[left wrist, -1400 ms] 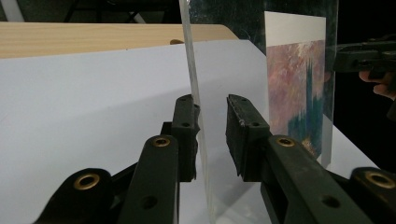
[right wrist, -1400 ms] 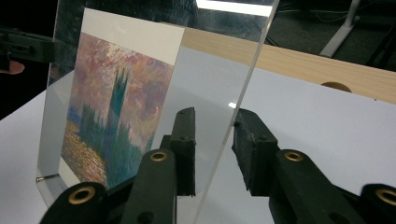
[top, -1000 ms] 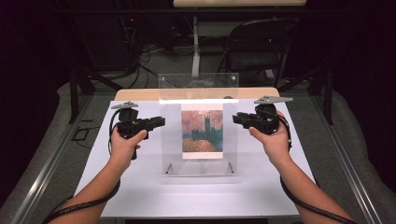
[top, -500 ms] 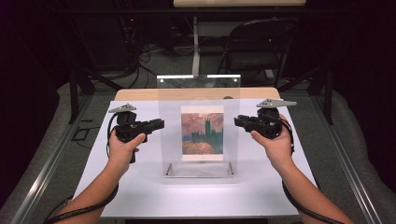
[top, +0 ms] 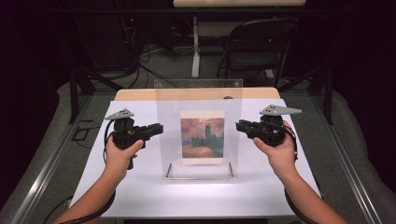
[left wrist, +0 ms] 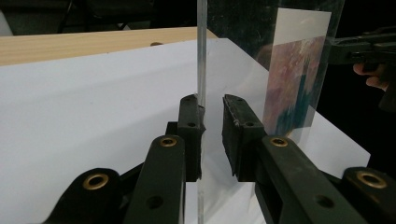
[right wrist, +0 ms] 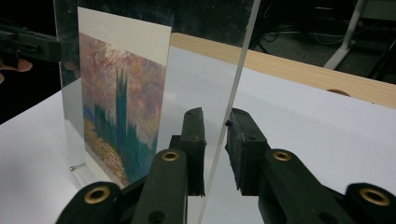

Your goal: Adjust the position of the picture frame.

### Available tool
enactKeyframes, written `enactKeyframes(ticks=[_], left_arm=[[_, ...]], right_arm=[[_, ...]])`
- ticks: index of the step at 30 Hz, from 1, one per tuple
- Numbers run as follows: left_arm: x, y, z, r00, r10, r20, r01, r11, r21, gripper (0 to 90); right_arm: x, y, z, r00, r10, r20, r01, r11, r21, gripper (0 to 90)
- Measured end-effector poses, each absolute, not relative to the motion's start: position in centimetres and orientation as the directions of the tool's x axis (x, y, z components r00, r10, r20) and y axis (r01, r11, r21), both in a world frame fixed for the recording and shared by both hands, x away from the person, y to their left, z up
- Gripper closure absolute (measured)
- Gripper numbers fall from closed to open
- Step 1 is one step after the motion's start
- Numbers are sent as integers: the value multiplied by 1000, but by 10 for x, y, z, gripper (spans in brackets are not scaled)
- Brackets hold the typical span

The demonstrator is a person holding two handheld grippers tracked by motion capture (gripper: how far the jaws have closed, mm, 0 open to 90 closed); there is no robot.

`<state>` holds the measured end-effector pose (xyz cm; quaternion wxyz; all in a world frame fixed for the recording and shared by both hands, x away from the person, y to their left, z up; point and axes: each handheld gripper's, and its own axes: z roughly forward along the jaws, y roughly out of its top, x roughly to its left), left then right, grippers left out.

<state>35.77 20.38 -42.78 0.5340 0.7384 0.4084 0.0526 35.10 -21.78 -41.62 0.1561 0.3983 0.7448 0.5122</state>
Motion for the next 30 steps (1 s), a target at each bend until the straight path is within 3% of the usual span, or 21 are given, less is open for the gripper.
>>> enactKeyframes(ticks=[30], left_arm=[[314,206,-434,704,638,-313,483,-106,869,743]], right_arm=[[310,-221,-422,-666,715,211,407,111,907,762]])
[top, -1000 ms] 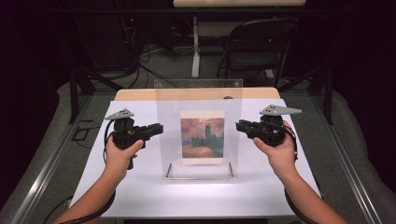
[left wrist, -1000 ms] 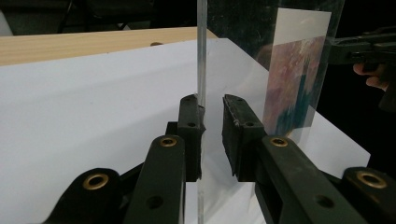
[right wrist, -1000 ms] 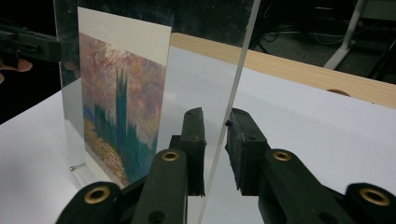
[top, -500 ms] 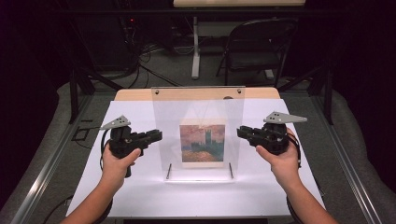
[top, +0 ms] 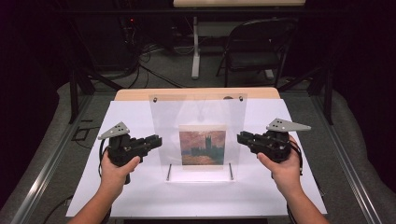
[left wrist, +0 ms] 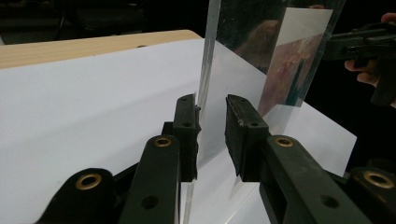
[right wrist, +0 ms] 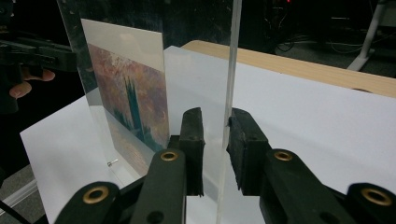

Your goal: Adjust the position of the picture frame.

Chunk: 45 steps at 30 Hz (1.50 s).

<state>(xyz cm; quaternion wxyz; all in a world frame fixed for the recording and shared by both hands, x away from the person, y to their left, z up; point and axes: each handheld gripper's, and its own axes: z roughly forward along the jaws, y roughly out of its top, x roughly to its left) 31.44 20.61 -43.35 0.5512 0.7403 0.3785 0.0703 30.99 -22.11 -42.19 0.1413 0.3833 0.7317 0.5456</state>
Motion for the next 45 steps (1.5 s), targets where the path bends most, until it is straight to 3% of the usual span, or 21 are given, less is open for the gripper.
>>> enactKeyframes(ticks=[45], left_arm=[[300,212,-441,696,650,-306,466,-85,881,660]], right_arm=[[297,-224,-433,-684,689,239,400,80,913,647]])
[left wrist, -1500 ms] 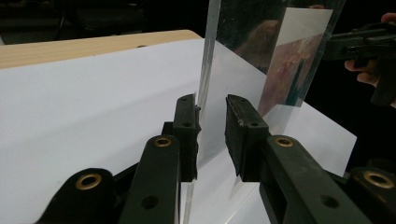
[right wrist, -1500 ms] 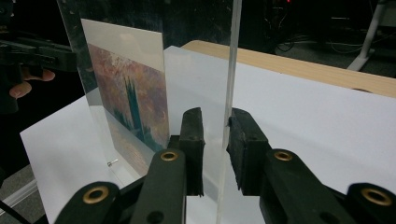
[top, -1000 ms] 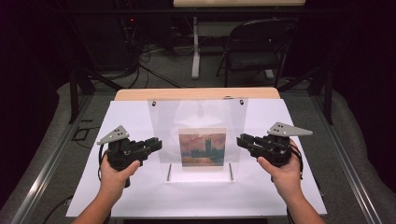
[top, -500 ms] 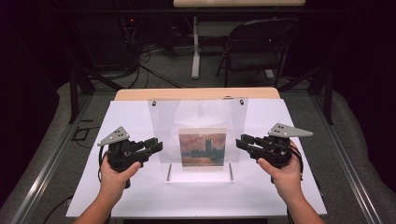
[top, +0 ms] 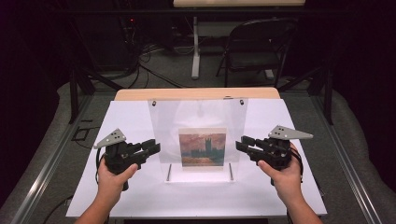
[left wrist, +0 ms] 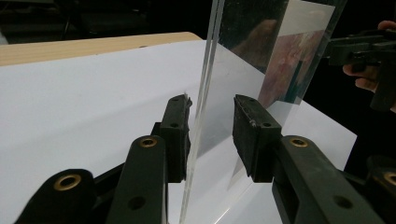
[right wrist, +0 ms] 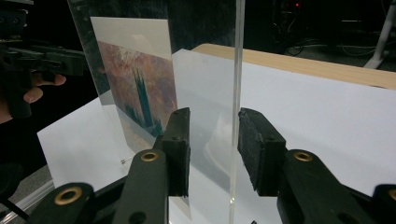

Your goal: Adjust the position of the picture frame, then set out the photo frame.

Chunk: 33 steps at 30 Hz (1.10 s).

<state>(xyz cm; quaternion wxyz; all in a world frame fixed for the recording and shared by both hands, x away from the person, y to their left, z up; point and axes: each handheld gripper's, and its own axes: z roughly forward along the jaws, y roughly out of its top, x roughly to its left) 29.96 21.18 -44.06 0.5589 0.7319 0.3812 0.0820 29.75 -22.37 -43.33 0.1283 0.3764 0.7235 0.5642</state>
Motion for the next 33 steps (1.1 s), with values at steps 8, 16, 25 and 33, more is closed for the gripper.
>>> enactKeyframes(ticks=[8,16,25,33], left_arm=[[299,216,-443,687,655,-314,470,-71,880,658],[294,221,-448,679,664,-314,471,-65,880,657],[286,238,-474,613,714,-339,487,-3,873,648],[286,250,-507,527,757,-386,531,60,845,635]], right_arm=[[296,-226,-437,-683,684,256,410,69,910,645],[290,-235,-448,-662,694,282,435,50,899,642],[279,-254,-479,-588,761,275,472,47,880,612],[277,-265,-502,-530,798,286,522,41,852,587]])
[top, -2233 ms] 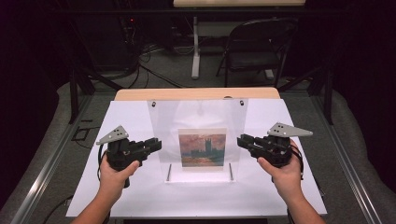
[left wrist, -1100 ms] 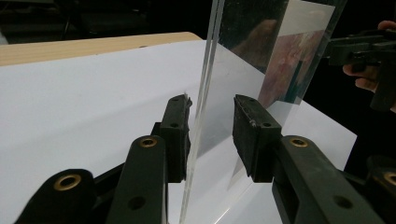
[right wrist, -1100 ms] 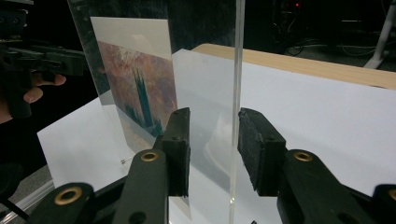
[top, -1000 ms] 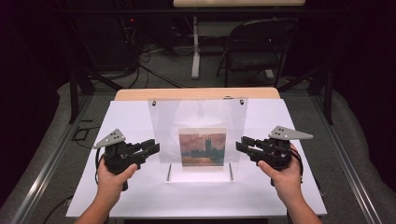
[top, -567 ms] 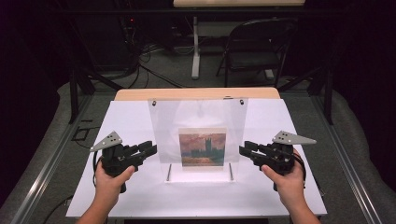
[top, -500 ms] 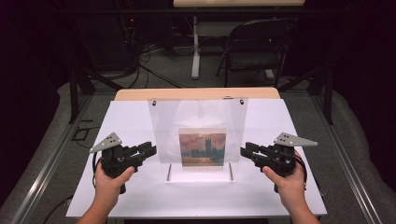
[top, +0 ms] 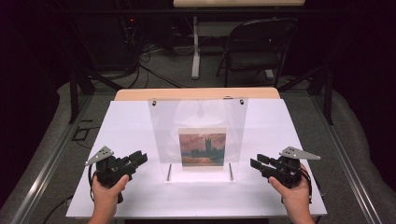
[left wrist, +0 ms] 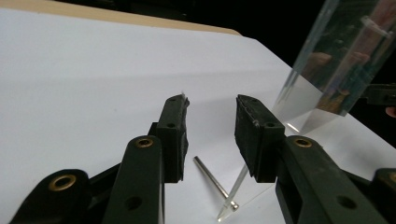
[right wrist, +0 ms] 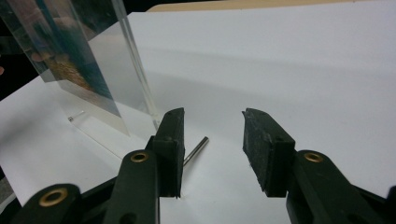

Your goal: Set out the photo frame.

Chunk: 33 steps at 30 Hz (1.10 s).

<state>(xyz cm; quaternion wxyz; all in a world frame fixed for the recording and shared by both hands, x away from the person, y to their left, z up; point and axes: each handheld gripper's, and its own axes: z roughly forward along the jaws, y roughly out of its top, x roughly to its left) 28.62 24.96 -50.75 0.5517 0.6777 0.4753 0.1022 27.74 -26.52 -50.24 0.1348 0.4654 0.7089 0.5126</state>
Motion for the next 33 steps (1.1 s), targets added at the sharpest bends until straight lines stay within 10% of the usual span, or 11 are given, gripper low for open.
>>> enactKeyframes(ticks=[33], left_arm=[[301,247,-548,425,864,-269,595,-43,803,452]], right_arm=[[289,-262,-548,-474,867,154,555,158,817,435]])
